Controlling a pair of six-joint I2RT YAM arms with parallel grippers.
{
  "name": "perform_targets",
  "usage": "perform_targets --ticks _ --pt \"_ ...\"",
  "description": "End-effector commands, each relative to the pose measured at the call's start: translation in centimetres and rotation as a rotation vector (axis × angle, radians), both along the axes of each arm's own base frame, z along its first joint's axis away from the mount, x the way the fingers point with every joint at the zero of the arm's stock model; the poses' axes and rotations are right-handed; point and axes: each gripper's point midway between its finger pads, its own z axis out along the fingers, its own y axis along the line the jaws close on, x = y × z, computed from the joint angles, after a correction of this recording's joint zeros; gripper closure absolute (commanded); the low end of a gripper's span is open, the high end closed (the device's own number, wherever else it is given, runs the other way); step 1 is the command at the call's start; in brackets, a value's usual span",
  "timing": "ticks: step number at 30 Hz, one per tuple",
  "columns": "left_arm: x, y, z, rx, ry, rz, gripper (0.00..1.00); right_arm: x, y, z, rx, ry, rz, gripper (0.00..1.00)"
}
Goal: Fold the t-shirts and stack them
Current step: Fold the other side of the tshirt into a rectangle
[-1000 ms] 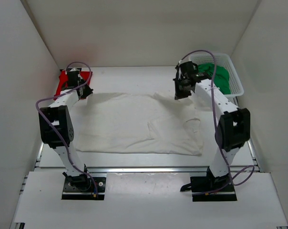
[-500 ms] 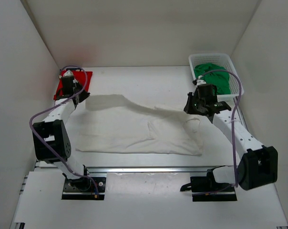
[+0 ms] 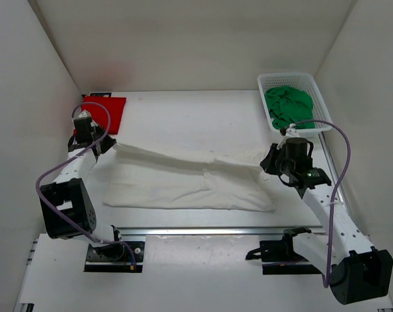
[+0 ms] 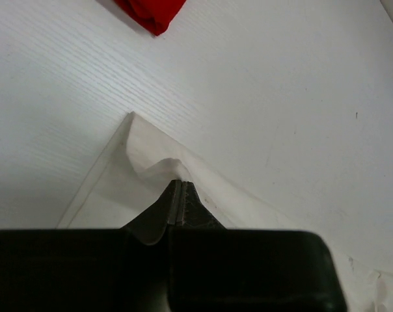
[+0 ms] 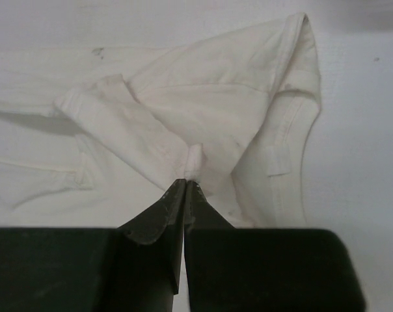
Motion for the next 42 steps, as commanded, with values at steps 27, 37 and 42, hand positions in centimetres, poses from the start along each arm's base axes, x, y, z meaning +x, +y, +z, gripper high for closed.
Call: perform_targets --ticks 27,37,42 --pt "-4.5 -4.6 4.1 -0.089 -0.274 -0.011 0.58 -4.0 0.9 -1.3 0.102 -0.045 -0.070 0.64" --pt "-8.3 -22.1 0.6 -0.159 -0.212 -0.484 0.61 3.2 10.6 -3.0 0.172 -0.051 0.292 0.80" --pt "-11.1 -24.7 -2.2 -0.197 -0.145 -0.610 0.61 5.7 11.2 -6.0 0.193 -0.004 0.315 0.67"
